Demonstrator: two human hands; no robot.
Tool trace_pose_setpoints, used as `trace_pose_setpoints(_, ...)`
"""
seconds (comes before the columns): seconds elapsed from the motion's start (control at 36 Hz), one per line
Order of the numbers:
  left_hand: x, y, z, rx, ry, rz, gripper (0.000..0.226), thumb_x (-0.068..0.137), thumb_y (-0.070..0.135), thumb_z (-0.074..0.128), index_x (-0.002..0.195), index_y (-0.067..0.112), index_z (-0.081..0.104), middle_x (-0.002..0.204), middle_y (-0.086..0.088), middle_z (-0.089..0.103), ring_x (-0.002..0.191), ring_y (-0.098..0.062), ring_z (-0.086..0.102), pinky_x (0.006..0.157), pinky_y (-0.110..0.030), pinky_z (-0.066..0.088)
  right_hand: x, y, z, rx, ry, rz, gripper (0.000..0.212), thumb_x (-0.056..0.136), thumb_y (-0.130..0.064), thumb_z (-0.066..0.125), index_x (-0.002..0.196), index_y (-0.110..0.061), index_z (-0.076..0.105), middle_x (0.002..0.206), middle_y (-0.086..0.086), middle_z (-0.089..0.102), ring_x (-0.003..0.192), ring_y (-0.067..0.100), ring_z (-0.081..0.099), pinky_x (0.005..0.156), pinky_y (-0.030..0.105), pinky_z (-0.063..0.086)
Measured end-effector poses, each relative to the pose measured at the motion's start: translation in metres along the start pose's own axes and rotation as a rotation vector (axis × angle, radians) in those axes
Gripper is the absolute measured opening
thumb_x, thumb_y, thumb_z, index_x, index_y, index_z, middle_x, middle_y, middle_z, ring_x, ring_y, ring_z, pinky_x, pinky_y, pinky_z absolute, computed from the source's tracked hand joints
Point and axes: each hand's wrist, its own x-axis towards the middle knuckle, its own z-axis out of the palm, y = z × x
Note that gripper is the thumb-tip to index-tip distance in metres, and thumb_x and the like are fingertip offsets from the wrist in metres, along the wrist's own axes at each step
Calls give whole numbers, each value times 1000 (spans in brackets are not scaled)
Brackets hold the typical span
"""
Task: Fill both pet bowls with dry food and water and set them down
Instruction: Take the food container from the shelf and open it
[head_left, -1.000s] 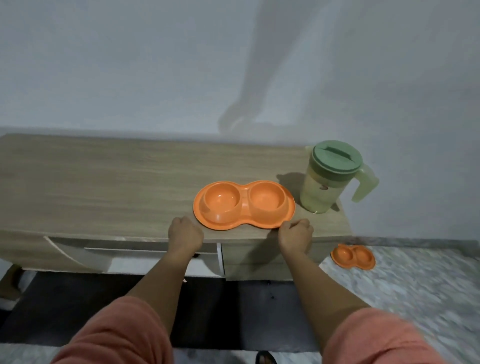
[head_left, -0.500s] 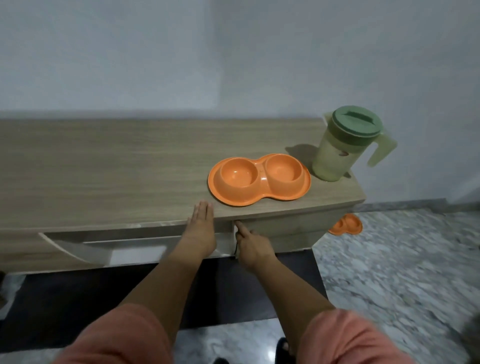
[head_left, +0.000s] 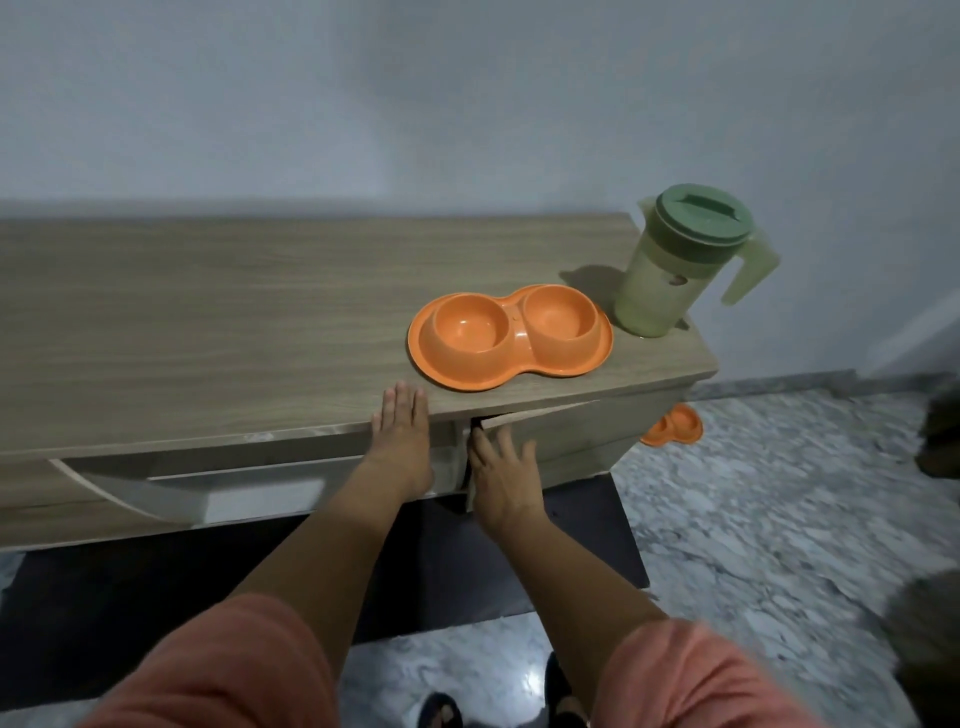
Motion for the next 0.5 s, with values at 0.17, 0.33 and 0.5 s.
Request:
trace_pose_setpoints(0.17, -3, 1, 2, 48, 8, 30, 89, 90, 4, 44, 151, 7, -20, 157, -16, -28, 146, -33, -24, 119, -44, -7, -26, -18, 11, 147, 69, 79, 65, 93, -37, 43, 146, -3, 27, 146, 21, 31, 144, 39, 13, 115, 57, 12)
trace_pose_setpoints(0.33, -2, 6, 11, 46, 75, 7, 82, 93, 6, 39, 151, 5, -18, 158, -16, -25, 146, -34, -22, 120, -45, -7, -45, -3, 24, 462, 66, 445, 59, 90, -35, 46, 137, 1, 44, 146, 22, 36, 139, 36, 29, 116, 51, 19)
trace_pose_setpoints(0.5, -2, 32, 24, -64, 137, 15, 77, 95, 11, 37, 151, 0, -14, 158, -19, -22, 147, -36, -20, 120, -42, -5, -55, 35, 45, 503, -93, 651, 73, 97, -32, 32, 148, 8, 0, 155, 29, -13, 143, 47, -17, 119, 46, -1)
